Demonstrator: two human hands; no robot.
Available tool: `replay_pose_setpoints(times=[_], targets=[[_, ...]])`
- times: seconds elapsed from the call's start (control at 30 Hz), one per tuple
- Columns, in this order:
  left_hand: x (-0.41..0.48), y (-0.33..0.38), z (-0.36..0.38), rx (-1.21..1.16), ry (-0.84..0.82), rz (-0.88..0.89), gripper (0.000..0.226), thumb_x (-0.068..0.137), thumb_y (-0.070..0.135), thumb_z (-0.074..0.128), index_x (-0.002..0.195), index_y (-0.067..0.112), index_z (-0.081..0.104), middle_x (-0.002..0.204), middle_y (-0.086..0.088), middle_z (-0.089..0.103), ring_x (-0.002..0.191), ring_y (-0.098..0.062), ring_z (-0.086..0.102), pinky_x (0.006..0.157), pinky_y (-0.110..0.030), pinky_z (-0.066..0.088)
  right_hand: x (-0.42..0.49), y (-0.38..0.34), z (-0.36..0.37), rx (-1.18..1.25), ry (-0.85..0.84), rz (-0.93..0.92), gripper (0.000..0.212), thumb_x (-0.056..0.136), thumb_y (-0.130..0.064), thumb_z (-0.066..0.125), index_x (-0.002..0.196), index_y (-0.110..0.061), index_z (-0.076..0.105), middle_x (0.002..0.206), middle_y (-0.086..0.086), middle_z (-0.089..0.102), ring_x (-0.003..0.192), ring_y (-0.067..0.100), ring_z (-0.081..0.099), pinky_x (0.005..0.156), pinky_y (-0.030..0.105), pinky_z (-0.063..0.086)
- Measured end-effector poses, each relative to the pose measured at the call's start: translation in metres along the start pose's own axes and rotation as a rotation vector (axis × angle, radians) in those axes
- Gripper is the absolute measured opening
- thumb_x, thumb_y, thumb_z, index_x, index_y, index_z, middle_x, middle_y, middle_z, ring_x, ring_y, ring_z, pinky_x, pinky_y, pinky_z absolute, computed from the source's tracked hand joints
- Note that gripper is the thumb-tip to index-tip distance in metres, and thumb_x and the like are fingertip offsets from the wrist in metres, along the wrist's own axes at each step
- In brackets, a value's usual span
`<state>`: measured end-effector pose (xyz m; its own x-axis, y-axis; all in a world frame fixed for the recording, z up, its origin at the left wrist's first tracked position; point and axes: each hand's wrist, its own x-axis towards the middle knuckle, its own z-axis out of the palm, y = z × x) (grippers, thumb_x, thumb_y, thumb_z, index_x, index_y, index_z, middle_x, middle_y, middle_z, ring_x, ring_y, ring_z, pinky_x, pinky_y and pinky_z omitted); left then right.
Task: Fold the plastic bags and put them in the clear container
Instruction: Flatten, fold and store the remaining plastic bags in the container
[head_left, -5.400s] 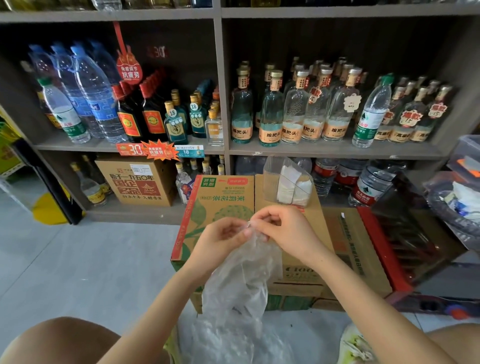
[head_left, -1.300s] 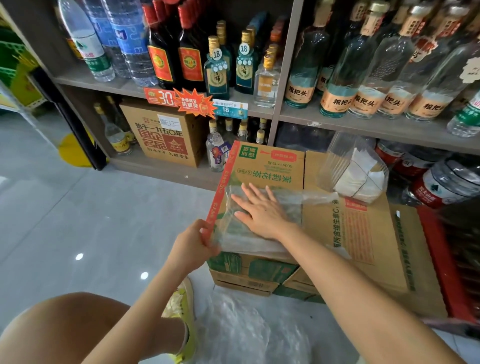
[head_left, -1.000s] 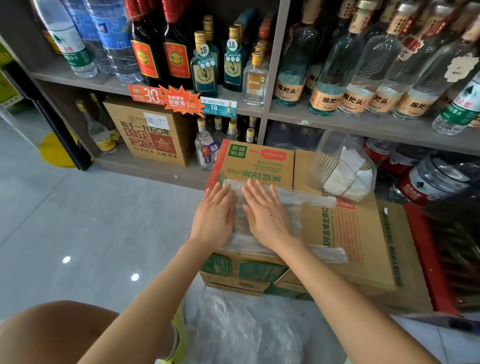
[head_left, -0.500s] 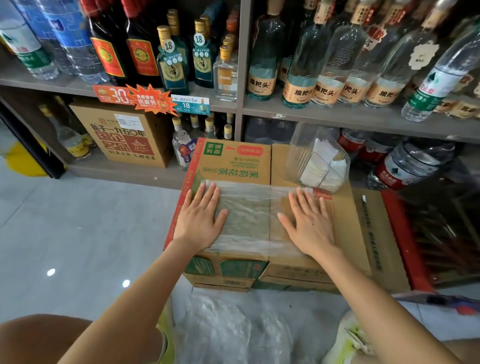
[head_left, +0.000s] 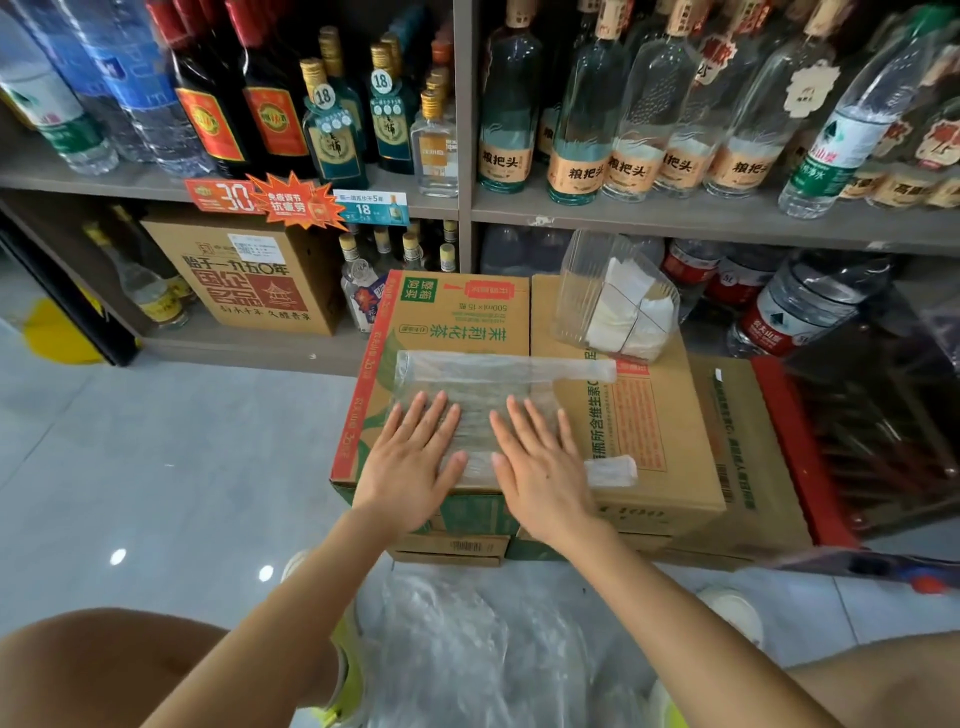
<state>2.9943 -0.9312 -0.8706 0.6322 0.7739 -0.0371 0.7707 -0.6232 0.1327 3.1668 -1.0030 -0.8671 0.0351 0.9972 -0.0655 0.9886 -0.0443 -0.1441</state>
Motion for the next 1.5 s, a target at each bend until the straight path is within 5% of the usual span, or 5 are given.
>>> replay_pose_setpoints(times=[0.23,0.53,0.97,1.3,1.5], targets=[[0.001,-0.004,-0.001,-0.044,-0.017,0.003,0.087,0.076,0.072,-0.023,0.148,0.026,-0.009,0.156,0.004,-0.014,0.142,-0.013,-0.023,0.112,-0.027,-0.023,-0.044,0.067,-0.01,-0.044,-0.009,0.135,0.082,0.077,-0.061,-0.036,0.147,-0.026,-0.012,0.156,0.004,-0.016,0.145,0.022,-0.016,0.116,0.04,-0.014],[-0.017,-0.017,-0.021,-0.542,0.102,-0.066,0.072,0.078,0.07,0.034,0.123,0.024,0.064,0.148,0.005,0.042,0.143,-0.011,0.024,0.111,-0.025,0.017,-0.053,0.055,-0.002,0.054,0.304,-0.153,0.031,0.084,-0.043,0.063,0.107,-0.023,0.071,0.126,0.002,0.063,0.116,0.022,0.058,0.107,0.042,0.025],[-0.038,-0.034,-0.053,-0.889,-0.004,-0.158,0.055,0.055,0.094,0.045,0.093,0.06,0.065,0.102,0.033,0.065,0.103,0.007,0.057,0.09,-0.019,0.044,-0.03,0.058,-0.06,0.679,-0.003,0.117,0.017,0.091,-0.035,0.059,0.095,-0.026,0.073,0.099,-0.016,0.068,0.1,0.006,0.06,0.096,0.037,0.044],[0.006,-0.031,-0.045,-0.59,0.179,-0.407,0.042,0.095,0.044,0.053,0.125,0.016,0.059,0.101,-0.004,0.068,0.093,-0.023,0.061,0.073,-0.028,0.044,0.042,0.064,-0.072,0.514,-0.071,0.207,0.026,0.091,-0.036,0.058,0.076,-0.02,0.071,0.077,0.002,0.069,0.072,0.016,0.061,0.067,0.03,0.044],[0.022,-0.034,-0.032,-0.545,0.245,-0.46,0.035,0.096,0.04,0.054,0.122,0.017,0.058,0.083,0.003,0.068,0.073,-0.017,0.06,0.054,-0.024,0.04,0.057,0.064,-0.065,0.346,-0.035,0.231,0.017,0.091,-0.043,0.057,0.087,-0.033,0.07,0.09,-0.015,0.069,0.087,0.009,0.061,0.093,0.037,0.044]])
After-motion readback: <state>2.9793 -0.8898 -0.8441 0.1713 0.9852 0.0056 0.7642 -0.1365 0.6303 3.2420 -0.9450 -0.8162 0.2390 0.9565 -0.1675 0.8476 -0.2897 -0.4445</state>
